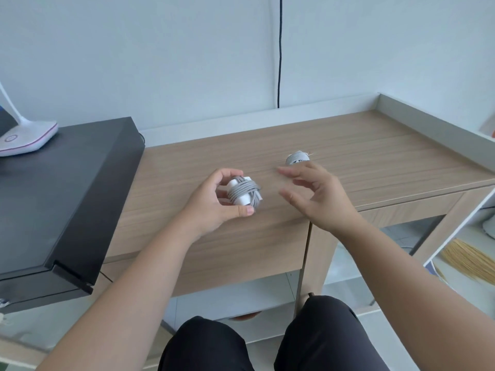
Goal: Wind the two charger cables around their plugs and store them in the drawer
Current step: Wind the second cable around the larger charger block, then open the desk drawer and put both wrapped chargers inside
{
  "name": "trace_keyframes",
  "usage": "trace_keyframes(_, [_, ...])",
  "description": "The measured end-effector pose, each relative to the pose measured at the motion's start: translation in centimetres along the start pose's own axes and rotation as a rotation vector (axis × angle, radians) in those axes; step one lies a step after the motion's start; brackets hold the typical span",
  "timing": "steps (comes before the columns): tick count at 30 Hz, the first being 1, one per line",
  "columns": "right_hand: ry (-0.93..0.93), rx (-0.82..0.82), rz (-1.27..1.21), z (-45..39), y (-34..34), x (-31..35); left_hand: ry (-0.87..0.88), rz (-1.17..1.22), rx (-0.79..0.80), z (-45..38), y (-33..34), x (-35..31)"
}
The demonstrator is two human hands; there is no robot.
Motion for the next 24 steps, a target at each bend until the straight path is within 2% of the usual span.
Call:
trace_keyframes(3, [0.127, -0.146, 0.126, -2.4, -2.2, -2.5, -0.072, 0.092, 0.004, -1.1, -0.4, 0.9])
trace_keyframes(5, [0.28, -0.068, 0.132, -3.7, -2.9, -4.1, -0.093, 0.131, 0.044, -1.8, -0.7, 1.1])
trace_keyframes(7, [0.354, 0.034, 0.114, -4.6, -2.9, -5.2, -0.102, 0.136, 0.09, -2.4, -1.0, 1.4])
trace_keyframes(12, [0.288, 0.124, 0.311, -5.7, -1.6, -5.2, -0.081, 0.137, 0.112, -3.4, -1.4, 2.1])
trace_keyframes(24, [0.166, 0.17, 0.329, -4.8, 2.5, -3.1, -0.05, 0.013, -0.013, -3.7, -1.0, 1.9])
Point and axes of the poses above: each hand's wrist, its own z-axis away from the middle knuckle, its own y-axis out of the palm, x = y × z, the point moved 2 cm from there along -z, towards the middle knuckle, and after that the axes turned 1 degree about y, right-handed, at the moved point
